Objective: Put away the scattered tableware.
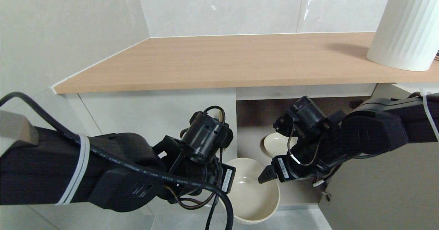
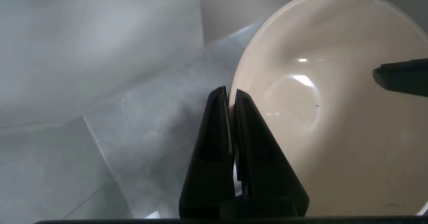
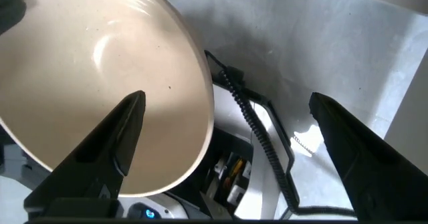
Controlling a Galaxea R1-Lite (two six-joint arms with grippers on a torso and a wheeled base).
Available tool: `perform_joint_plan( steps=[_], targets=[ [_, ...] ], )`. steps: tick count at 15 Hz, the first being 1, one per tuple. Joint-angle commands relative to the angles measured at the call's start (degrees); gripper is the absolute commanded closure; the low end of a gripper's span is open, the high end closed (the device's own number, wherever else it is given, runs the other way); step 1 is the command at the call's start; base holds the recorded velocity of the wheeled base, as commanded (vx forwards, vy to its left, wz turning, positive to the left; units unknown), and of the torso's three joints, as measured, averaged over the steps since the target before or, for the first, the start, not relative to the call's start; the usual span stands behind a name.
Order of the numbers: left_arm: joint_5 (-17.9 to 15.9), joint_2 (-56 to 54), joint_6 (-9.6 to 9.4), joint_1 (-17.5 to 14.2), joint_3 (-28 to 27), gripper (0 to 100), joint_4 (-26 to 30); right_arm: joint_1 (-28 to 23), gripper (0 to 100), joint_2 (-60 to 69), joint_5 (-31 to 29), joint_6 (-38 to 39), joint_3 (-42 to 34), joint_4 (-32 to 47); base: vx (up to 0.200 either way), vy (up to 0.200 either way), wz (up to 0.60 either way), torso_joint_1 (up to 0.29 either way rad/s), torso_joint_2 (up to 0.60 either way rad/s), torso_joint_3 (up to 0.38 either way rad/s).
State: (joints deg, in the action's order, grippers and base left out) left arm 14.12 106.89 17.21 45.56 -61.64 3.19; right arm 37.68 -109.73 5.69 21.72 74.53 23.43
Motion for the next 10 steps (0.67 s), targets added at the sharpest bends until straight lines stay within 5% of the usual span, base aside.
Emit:
perform_joint_plan(
  steps=[1, 9, 10],
  targets=[
    [0.0, -0.2, 0.01, 0.0, -0.1, 100, 0.0, 0.0, 100, -0.5, 0.0, 0.3, -0.1, -0.1, 0.0, 0.0, 0.0, 0.0, 0.0, 0.0],
    [0.0, -0.1, 0.01, 0.0, -0.1, 100, 0.0, 0.6, 100, -0.5, 0.0, 0.3, 0.0, -0.1, 0.0, 0.0, 0.0, 0.0, 0.0, 0.0],
    [0.1, -0.1, 0.01, 0.0, 0.0, 0, 0.0, 0.6, 100, -0.6, 0.0, 0.3, -0.1, -0.1, 0.0, 0.0, 0.0, 0.0, 0.0, 0.0]
  ],
)
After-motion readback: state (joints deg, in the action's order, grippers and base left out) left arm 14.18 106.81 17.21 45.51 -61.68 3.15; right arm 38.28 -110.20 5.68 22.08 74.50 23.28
